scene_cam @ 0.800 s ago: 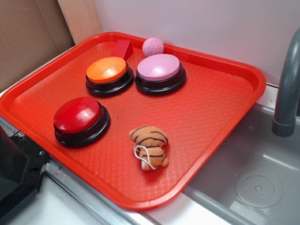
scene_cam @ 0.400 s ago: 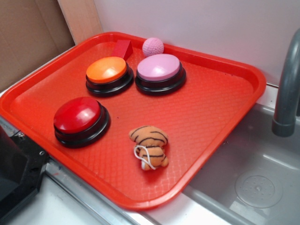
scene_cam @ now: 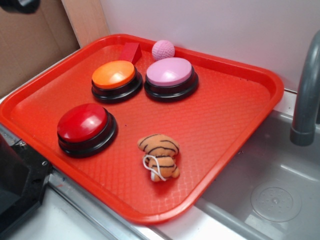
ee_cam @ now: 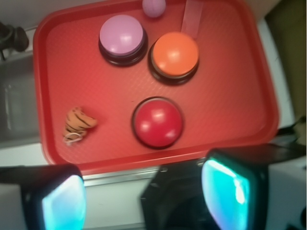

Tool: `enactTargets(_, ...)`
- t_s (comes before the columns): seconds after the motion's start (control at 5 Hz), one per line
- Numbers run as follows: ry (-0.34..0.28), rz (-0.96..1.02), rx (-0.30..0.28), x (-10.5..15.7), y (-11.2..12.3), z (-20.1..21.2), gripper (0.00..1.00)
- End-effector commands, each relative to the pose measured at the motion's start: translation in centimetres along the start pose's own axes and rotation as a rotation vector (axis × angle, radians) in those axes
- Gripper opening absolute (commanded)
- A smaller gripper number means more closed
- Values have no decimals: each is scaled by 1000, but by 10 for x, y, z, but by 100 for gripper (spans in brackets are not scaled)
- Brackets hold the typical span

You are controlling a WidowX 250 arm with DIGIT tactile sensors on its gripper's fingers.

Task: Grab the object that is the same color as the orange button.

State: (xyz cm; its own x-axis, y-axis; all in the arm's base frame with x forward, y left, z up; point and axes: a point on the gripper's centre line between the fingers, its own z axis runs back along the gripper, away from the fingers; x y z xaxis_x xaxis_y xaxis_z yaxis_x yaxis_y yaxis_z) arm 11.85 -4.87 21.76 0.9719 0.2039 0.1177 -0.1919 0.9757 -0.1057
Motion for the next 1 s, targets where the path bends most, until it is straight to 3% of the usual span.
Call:
enactTargets(0.0,-45,185,-101,-4,-41,-37,100)
enactTargets(0.2,-71,313,-111,-7,-72,-76,100)
enactTargets(0.4,-90,410,-78,0,-83,-109,100)
enactTargets(0.6,-26,402,-82,5,-101,-146,100)
enactTargets(0.8,-43,412,-36,5,-107,-169,100)
